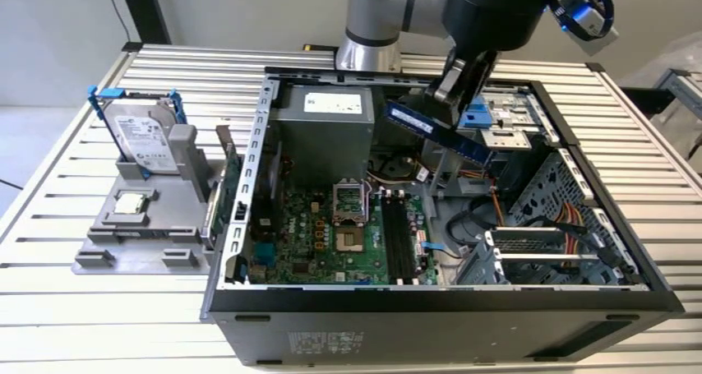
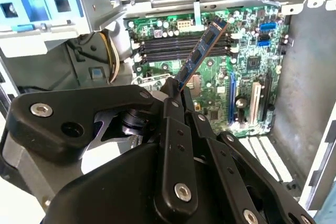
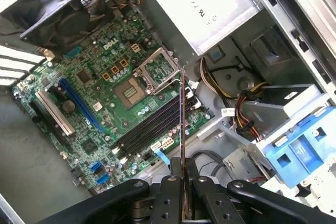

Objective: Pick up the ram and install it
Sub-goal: 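Insert the ram into the slot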

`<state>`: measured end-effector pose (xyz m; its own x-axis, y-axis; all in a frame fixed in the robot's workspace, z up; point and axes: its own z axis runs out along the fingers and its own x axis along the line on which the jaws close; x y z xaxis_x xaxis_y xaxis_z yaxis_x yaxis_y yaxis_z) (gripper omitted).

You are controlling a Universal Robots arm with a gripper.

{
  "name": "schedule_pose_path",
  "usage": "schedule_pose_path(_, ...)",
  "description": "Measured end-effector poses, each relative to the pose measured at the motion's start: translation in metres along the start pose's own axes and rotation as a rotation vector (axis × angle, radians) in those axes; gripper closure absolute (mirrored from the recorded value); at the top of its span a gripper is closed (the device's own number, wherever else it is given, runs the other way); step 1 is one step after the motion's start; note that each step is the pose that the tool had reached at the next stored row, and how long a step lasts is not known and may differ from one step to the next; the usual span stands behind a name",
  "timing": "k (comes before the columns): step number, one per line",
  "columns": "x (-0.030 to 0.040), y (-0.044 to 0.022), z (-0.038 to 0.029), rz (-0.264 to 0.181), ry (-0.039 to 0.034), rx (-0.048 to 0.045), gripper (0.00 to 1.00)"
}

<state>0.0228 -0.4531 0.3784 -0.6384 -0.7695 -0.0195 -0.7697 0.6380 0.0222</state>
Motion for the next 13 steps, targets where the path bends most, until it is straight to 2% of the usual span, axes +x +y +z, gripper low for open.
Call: schedule_pose_path(13,0.0002,-0.0001,0.0002,0.171,-0.0038,0.0033,1.0)
